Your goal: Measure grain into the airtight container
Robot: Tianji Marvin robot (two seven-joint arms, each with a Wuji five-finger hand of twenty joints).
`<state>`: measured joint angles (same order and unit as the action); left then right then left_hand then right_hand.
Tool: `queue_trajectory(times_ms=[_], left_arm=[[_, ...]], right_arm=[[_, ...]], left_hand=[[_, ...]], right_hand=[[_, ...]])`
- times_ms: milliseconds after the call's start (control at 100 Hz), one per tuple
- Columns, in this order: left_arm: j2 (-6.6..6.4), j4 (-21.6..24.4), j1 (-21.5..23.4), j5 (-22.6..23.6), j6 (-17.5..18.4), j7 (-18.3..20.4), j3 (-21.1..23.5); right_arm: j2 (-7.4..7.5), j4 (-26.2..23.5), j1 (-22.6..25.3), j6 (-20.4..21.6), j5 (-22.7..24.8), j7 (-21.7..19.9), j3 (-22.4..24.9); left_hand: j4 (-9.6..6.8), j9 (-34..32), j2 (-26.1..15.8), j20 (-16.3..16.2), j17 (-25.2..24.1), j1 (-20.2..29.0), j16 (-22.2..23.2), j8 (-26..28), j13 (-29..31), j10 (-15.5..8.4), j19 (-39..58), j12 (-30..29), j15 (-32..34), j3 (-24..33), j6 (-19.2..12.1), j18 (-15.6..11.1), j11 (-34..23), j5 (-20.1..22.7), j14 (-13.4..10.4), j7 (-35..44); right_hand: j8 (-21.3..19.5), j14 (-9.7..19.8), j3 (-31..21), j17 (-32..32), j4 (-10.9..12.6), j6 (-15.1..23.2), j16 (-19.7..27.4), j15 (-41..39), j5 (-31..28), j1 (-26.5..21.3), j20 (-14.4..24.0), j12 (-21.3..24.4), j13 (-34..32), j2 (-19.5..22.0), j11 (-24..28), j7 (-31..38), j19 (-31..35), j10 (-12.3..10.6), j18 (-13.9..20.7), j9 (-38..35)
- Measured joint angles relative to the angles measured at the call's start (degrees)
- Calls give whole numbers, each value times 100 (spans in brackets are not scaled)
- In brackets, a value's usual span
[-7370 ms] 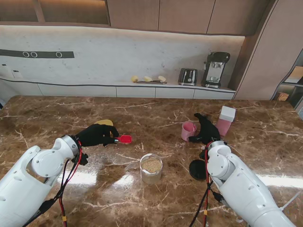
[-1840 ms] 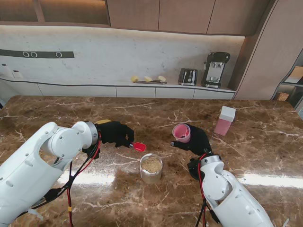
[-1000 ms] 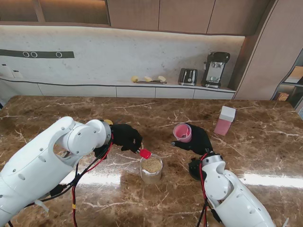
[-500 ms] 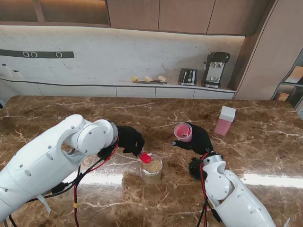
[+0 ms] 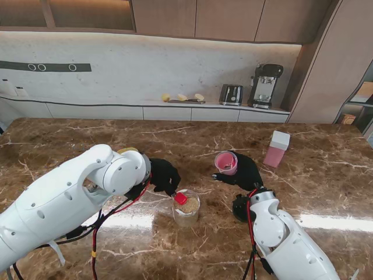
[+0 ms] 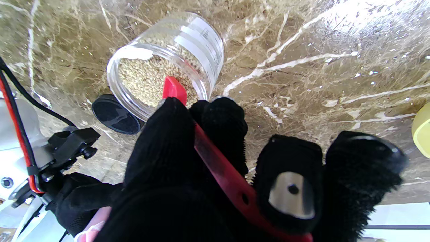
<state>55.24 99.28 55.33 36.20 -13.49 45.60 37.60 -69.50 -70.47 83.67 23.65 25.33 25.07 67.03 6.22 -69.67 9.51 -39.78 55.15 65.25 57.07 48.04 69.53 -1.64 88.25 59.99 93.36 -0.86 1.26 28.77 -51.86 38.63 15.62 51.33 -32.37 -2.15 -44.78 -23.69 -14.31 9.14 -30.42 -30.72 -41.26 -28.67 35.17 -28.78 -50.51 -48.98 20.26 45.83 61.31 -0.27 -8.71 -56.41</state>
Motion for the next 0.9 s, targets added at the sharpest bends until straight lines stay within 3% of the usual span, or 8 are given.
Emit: queue_trajectory(times_ms=[280, 900], left_arm=[[1, -2, -19, 27, -386, -41, -144], [-25, -69, -493, -204, -690, -39, -790]], right_arm=[[1, -29, 9, 5, -36, -34, 1], [3, -55, 19, 78, -104, -102, 1]], left_hand=[[0, -1, 0, 73, 14, 0, -12, -3, 0, 0, 2, -4, 1, 3, 37, -2, 0, 26, -46, 0], [-60, -5, 0, 197, 65, -1, -75, -63, 0, 0, 104, -64, 2, 14, 82, -4, 0, 28, -51, 65]], right_hand=[[0, 0, 0, 0, 0, 0, 0, 6, 0, 0, 0, -1, 0, 0, -1, 0, -51, 0, 0, 0], [0, 0, 0, 9, 0, 0, 0, 67, 1, 1, 0, -1, 0, 0, -2, 0, -124, 0, -1, 0]])
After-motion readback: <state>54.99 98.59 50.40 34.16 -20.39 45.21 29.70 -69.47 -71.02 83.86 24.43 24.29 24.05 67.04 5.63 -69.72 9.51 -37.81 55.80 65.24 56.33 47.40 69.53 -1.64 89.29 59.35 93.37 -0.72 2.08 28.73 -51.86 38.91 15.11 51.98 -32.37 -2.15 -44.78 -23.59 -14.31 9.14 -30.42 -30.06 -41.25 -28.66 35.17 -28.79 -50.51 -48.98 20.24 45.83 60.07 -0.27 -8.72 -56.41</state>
